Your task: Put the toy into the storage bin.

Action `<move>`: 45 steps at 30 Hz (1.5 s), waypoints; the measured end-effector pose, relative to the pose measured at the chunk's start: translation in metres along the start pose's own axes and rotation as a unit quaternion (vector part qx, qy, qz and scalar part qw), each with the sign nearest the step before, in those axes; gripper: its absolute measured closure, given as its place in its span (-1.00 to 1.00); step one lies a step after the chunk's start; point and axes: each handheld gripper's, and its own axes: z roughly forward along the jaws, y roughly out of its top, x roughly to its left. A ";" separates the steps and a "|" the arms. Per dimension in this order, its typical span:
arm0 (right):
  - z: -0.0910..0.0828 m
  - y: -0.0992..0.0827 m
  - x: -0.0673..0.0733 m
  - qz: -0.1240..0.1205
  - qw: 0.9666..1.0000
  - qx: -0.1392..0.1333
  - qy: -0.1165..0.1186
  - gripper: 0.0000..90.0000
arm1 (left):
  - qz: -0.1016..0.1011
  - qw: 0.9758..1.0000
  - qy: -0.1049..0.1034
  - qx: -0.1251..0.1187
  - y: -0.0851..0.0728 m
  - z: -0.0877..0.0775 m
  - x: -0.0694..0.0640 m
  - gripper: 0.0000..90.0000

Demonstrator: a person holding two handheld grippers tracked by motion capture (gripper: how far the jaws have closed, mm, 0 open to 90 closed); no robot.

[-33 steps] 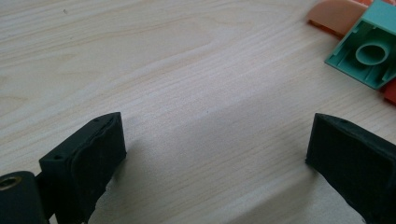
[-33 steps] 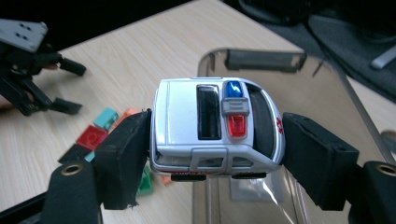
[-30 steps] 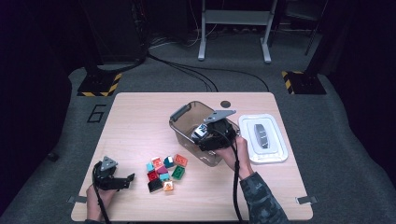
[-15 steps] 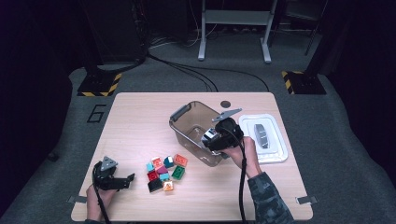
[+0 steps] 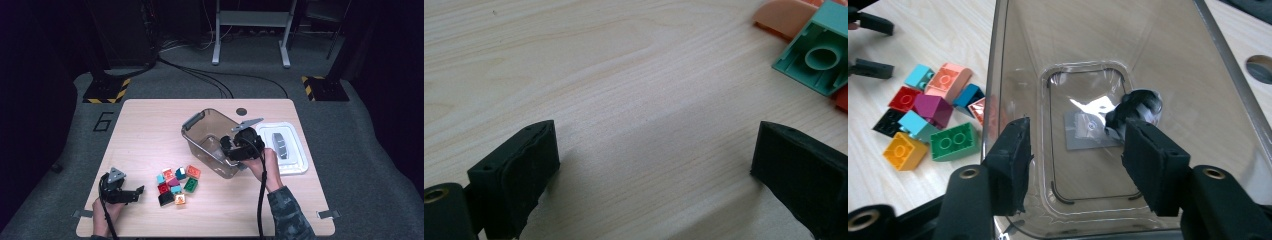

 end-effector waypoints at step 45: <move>0.024 -0.184 -0.023 0.115 0.986 -0.031 -0.115 -1.00 | 0.008 1.000 -0.008 -0.010 0.001 -0.001 0.000 -0.71</move>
